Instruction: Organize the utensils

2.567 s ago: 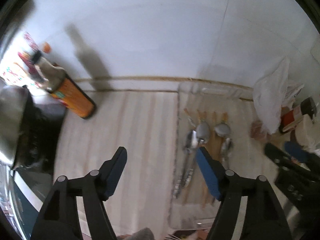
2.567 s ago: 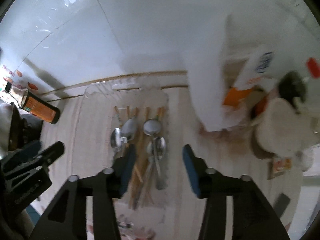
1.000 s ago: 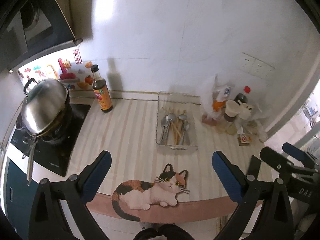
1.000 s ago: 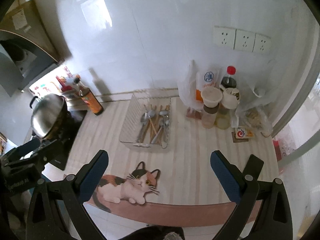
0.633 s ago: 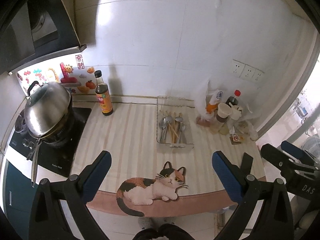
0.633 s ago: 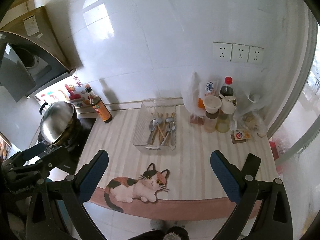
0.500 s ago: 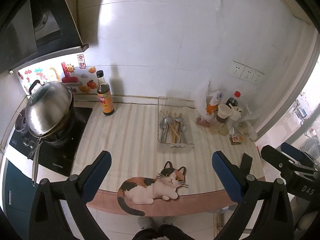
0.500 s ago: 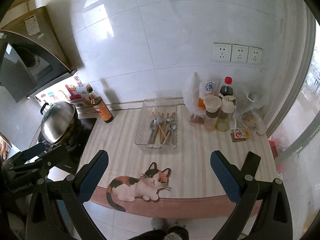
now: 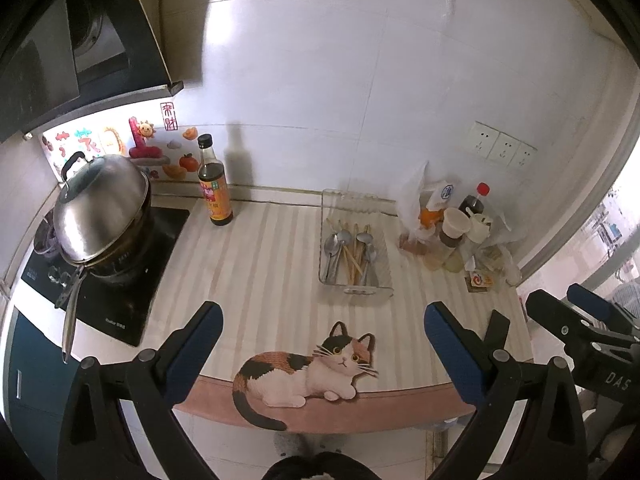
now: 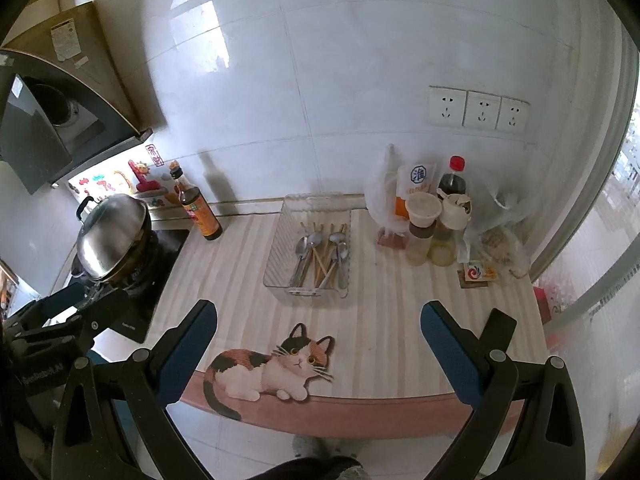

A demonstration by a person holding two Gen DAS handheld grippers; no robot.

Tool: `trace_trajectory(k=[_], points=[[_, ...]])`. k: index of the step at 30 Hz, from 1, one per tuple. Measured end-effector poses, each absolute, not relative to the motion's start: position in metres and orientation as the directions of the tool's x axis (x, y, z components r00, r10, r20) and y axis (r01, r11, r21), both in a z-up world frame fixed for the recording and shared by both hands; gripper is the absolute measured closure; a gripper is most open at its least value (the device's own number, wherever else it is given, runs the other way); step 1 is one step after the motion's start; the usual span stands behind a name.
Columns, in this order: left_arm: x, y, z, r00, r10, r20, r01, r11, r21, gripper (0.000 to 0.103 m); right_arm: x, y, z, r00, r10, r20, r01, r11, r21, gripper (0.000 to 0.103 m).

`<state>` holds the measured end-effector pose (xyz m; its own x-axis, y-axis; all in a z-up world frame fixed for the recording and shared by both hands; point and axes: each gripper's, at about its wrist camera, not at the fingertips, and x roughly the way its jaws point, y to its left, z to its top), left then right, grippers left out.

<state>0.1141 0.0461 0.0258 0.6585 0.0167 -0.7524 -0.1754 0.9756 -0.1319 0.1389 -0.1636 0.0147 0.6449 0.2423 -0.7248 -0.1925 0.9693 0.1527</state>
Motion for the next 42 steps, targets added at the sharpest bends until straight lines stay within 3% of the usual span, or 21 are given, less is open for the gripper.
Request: trace_trajectory(k=[42], points=[[0.12,0.048,0.028,0.658,-0.005,-0.753,-0.133,0.983,-0.123,0.0,0.15,-0.16,0.004,0.627,0.251,-0.738,-0.204,0.967,0.155,0.0]])
